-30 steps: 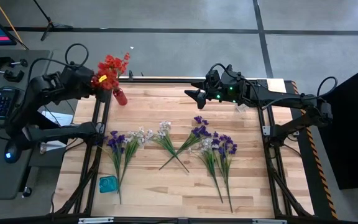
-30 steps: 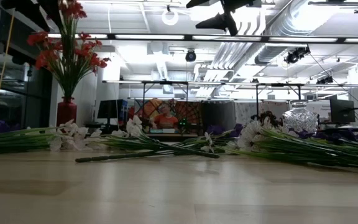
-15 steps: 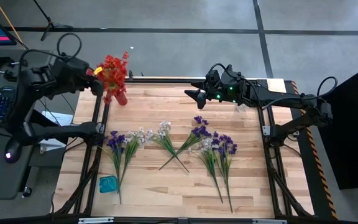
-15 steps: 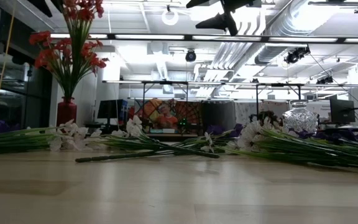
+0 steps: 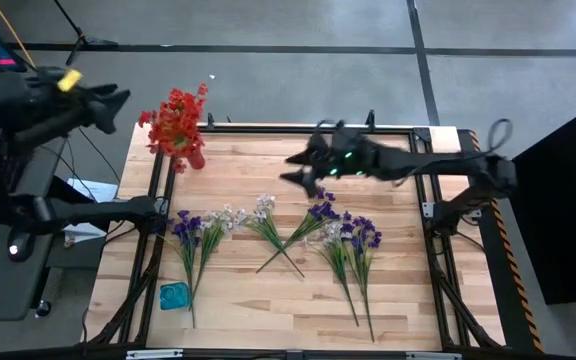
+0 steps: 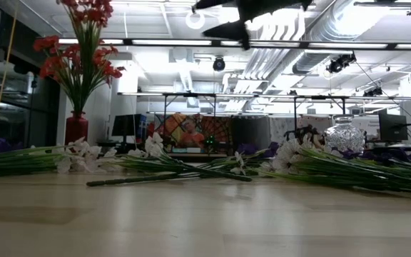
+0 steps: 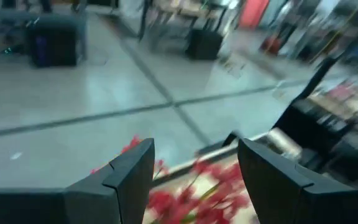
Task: Sort flowers into vase by color
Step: Put the red flowers into the red vase
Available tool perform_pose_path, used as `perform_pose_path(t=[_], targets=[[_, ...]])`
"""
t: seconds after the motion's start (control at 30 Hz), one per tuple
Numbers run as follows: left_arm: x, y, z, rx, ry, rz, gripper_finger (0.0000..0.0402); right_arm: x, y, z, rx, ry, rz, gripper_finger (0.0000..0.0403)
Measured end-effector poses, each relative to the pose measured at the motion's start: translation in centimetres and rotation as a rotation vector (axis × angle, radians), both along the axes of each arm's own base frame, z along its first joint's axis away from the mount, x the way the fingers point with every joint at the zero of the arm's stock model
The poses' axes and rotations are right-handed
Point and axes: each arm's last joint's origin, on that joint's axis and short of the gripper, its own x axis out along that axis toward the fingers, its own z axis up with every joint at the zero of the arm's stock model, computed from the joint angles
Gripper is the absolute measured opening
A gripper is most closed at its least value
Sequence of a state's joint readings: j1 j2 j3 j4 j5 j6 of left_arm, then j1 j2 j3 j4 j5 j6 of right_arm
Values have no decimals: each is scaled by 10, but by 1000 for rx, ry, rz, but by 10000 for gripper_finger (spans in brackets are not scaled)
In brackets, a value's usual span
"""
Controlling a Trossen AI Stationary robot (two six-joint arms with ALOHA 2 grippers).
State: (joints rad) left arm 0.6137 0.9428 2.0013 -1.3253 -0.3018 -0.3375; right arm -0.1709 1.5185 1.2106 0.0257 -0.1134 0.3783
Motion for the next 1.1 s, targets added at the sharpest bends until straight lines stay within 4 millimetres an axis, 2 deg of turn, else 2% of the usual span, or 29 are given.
perform_pose_path(t=[0.1, 0.2, 0.37, 0.53, 0.73, 0.97, 1.1], targets=[[-6, -5, 2, 9, -35, -2, 214, 30, 2, -24, -54, -28, 51, 283], [-9, -6, 0, -3, -51, 3, 210, 65, -3, -36, -96, -34, 94, 261], [-5, -4, -8, -36, -38, 9, 209, 124, -17, -39, -207, -60, 121, 202], [-3, -2, -10, -30, -9, -3, 209, 158, -35, -45, -174, -21, 150, 168], [-10, -8, -10, 31, 37, -39, 209, 193, -46, -57, -207, -52, 84, 174], [-30, -22, -10, 74, -5, -49, 209, 229, -45, -89, -197, -61, -9, 209], [-37, -28, -11, 87, -23, -49, 209, 240, -42, -111, -225, -50, -34, 229]])
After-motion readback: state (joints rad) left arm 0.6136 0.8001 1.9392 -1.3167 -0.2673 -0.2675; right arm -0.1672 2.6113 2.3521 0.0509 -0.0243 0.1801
